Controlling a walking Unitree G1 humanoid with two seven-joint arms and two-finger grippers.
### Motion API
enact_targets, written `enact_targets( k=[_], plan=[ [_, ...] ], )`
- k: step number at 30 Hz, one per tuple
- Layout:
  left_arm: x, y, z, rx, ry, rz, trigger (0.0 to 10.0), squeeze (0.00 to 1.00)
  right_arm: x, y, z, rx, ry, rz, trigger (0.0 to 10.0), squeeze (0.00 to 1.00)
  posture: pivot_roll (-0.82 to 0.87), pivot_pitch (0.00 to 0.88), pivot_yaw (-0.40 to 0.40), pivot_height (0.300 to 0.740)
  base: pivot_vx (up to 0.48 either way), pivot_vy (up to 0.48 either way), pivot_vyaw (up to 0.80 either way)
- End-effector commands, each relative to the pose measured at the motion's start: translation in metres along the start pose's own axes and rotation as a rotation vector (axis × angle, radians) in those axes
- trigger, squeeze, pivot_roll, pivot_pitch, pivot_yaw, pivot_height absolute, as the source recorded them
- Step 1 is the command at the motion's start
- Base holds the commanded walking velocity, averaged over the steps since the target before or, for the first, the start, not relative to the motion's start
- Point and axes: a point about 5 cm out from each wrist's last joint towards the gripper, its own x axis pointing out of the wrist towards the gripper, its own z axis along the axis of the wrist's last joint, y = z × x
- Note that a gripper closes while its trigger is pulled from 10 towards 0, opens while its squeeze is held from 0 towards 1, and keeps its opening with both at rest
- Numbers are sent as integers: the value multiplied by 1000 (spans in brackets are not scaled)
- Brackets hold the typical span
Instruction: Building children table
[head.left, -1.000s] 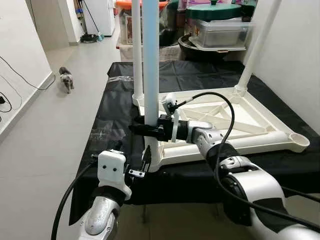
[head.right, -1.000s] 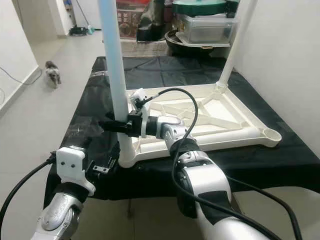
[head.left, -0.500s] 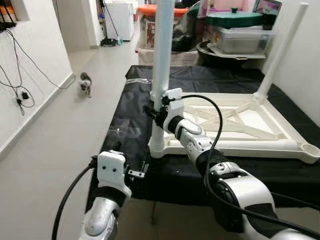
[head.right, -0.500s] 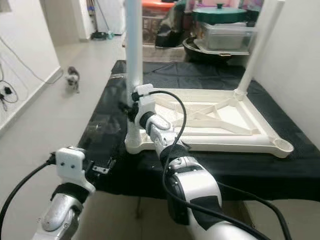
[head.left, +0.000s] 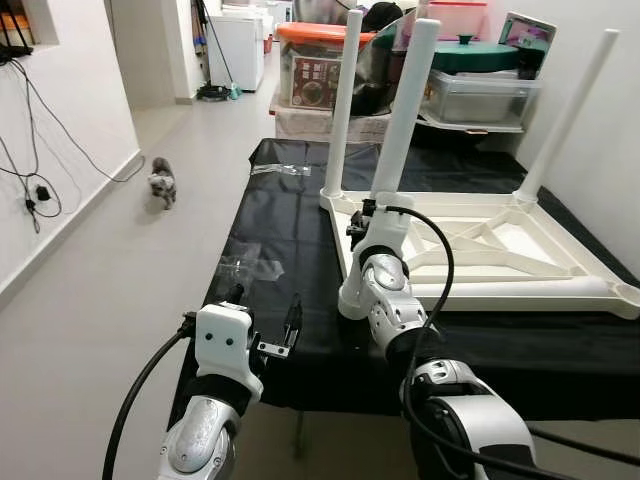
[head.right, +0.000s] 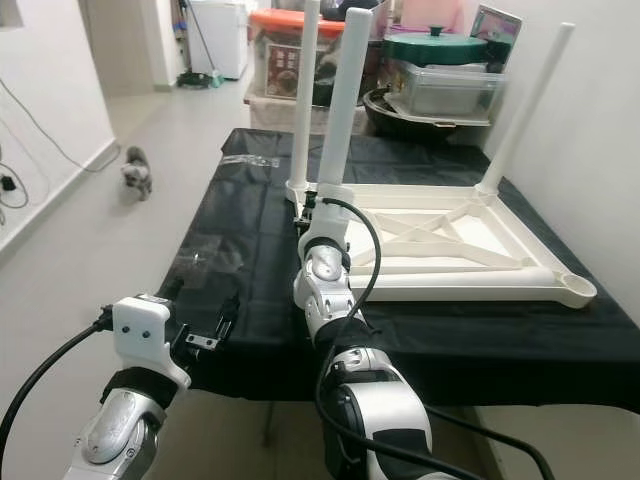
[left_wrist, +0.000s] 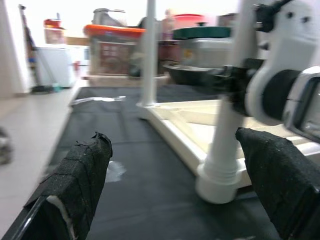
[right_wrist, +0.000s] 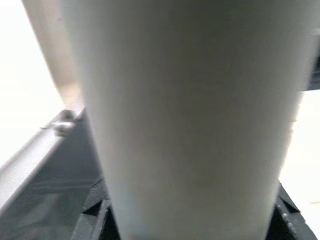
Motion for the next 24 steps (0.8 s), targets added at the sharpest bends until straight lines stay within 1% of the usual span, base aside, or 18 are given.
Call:
enact_targets(
  k=[1, 2, 5, 6, 7, 10, 11, 13, 14, 15, 16, 17, 18, 19, 20, 21, 22, 24],
  plan=[
    [0, -2, -1, 7, 7, -8, 10000, 0, -3, 9, -11, 44, 36, 92, 10000, 1000, -27, 0, -49, 740, 0, 0, 0],
    [0, -2, -1, 7, 7, -8, 10000, 0, -3, 9, -11, 44, 36, 92, 10000, 1000, -27, 0, -49, 740, 0, 0, 0],
    [0, -3, -2, 4, 11, -14, 10000, 0, -3, 22, -9, 44, 74, 235, 10000, 1000, -27, 0, -49, 740, 0, 0, 0],
    [0, -4, -2, -1, 11, -24, 10000, 0, -2, 24, -7, 58, 77, 300, 10000, 0, -23, 0, -40, 740, 0, 0, 0],
    [0, -4, -2, -1, 11, -24, 10000, 0, -2, 24, -7, 58, 77, 300, 10000, 0, -23, 0, -40, 740, 0, 0, 0],
    [0, -6, -2, 4, 10, -39, 10000, 0, 1, 16, 8, 65, 85, 545, 10000, 0, -17, 0, -42, 740, 0, 0, 0],
    [0, -6, -2, 4, 10, -39, 10000, 0, 1, 16, 8, 65, 85, 545, 10000, 0, -17, 0, -42, 740, 0, 0, 0],
    [0, -5, -2, 0, 12, -35, 10000, 0, 1, 11, 16, 98, 114, 687, 10000, 0, -17, 0, -42, 740, 0, 0, 0],
    [0, -5, -2, 0, 12, -35, 10000, 0, 1, 11, 16, 98, 114, 687, 10000, 0, -17, 0, -42, 740, 0, 0, 0],
    [0, -5, -2, 0, 12, -36, 10000, 0, -1, 11, 20, 111, 129, 798, 10000, 0, -13, 0, -40, 740, 0, 0, 0],
    [0, -5, -2, 2, 12, -37, 10000, 0, -5, 13, 23, 96, 137, 917, 10000, 0, -13, 0, -40, 740, 0, 0, 0],
    [0, -5, -2, 2, 12, -37, 10000, 0, -5, 13, 23, 96, 137, 917, 10000, 0, -13, 0, -40, 740, 0, 0, 0],
    [0, -5, -1, 3, 11, -37, 10000, 0, -7, 13, 26, 81, 141, 996, 10000, 0, -13, 0, -40, 740, 0, 0, 0],
    [0, -5, -1, 6, 10, -37, 10000, 0, -12, 16, 27, 59, 168, 1117, 10000, 0, -7, 0, -46, 740, 0, 0, 0],
    [0, -5, -1, 6, 10, -37, 10000, 0, -12, 16, 27, 59, 168, 1117, 10000, 0, -7, 0, -46, 740, 0, 0, 0],
    [0, -5, -1, 7, 10, -37, 10000, 0, -15, 18, 28, 44, 196, 1204, 10000, 0, -7, 0, -46, 740, 0, 0, 0],
    [0, -5, -1, 7, 10, -37, 10000, 0, -15, 18, 28, 44, 196, 1204, 10000, 0, -7, 0, -46, 740, 0, 0, 0],
    [1, -4, -1, 10, 8, -36, 10000, 0, -19, 24, 27, 5, 258, 1309, 10000, 0, 5, 0, -54, 740, 0, 0, 0]
  ],
)
